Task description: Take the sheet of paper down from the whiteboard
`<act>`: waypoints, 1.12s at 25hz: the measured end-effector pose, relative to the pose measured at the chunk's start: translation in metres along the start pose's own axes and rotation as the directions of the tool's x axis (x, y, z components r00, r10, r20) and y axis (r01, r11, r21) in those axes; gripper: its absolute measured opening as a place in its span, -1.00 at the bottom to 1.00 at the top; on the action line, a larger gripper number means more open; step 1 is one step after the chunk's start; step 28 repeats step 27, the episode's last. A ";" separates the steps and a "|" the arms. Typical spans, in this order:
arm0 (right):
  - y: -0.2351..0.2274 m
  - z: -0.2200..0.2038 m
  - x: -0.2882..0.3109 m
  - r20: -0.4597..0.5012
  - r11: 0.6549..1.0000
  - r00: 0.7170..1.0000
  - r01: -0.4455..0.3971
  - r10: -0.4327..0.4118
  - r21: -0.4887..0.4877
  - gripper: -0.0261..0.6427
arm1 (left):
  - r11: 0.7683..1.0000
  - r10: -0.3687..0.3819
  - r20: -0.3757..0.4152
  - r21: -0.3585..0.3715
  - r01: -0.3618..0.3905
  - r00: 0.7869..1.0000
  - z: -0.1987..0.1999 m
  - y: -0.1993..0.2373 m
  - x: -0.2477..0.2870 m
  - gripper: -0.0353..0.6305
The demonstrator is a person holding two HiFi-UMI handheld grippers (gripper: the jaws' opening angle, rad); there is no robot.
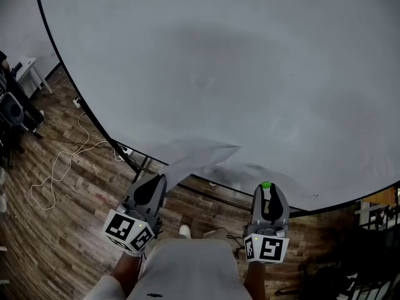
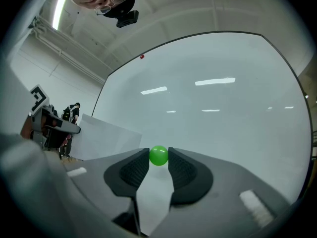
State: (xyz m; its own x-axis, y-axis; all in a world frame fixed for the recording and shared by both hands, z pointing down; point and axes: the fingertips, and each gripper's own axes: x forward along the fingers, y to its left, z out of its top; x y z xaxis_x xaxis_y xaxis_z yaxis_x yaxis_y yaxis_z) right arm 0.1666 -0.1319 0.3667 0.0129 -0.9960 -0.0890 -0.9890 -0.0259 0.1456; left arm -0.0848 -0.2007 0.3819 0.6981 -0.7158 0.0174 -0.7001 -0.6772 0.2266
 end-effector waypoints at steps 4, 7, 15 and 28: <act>0.001 -0.003 0.001 -0.023 0.999 1.000 0.002 -0.003 -0.034 -0.54 | 1.000 -0.004 0.004 0.002 0.004 1.000 0.001 -0.003 0.001 -0.88; 0.003 0.000 0.000 -0.017 0.999 1.000 -0.002 0.001 -0.034 -0.54 | 1.000 -0.006 0.004 0.003 0.006 1.000 0.001 -0.005 0.000 -0.88; 0.002 0.001 0.000 -0.021 0.999 1.000 -0.007 0.006 -0.032 -0.54 | 1.000 -0.005 0.006 0.001 0.005 1.000 0.002 -0.007 0.002 -0.88; -0.001 -0.001 0.004 -0.023 0.999 1.000 -0.005 0.004 -0.035 -0.54 | 1.000 -0.017 0.006 -0.001 0.017 1.000 -0.001 -0.010 0.010 -0.88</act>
